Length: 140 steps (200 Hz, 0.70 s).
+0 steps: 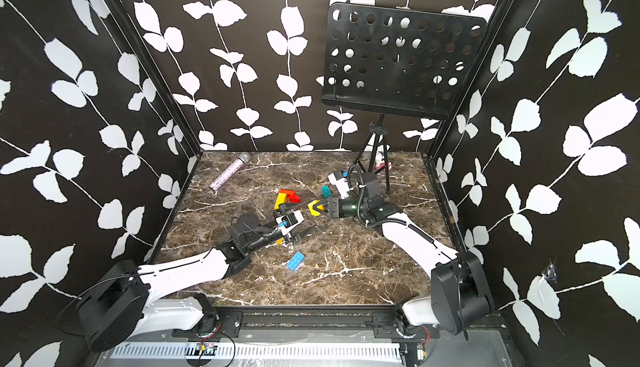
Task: Assemble the letter r with lego
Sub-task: Pick up the lego brick from the center of the board.
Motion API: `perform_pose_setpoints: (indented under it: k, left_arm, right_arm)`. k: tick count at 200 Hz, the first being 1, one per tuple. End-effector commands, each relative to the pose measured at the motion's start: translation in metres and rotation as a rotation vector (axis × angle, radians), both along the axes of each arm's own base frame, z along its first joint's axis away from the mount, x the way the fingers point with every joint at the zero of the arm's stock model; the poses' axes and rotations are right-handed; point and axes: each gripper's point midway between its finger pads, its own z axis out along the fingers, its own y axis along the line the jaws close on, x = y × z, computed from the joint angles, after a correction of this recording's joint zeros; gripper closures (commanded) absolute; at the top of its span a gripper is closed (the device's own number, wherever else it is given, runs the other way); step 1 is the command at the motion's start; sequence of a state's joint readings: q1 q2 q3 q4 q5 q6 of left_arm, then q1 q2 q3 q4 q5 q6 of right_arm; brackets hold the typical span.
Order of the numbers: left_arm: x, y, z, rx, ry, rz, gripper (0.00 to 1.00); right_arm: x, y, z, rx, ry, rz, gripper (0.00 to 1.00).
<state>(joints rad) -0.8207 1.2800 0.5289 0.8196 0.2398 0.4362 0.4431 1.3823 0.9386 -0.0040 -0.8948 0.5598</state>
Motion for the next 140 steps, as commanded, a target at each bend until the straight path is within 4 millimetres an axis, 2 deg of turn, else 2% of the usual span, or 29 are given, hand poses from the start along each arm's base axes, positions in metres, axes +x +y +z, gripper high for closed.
perform_pose_setpoints:
  k: [1,27,69,140]
  left_arm:
    - [0.004,-0.006,0.029,-0.074,-0.072,0.006,0.21]
    - [0.008,-0.011,0.02,-0.053,-0.049,0.004,0.23]
    - [0.008,-0.013,0.013,-0.023,-0.03,0.001,0.36]
    - [0.007,-0.014,0.013,-0.007,0.034,-0.009,0.59]
  right_arm:
    - [-0.013,-0.001,0.019,0.019,-0.071,0.064,0.76]
    - [-0.02,-0.002,0.024,0.03,-0.089,0.087,0.76]
    - [-0.026,0.0,0.033,0.052,-0.112,0.115,0.75]
    - [-0.028,0.008,0.023,0.048,-0.088,0.154,0.72]
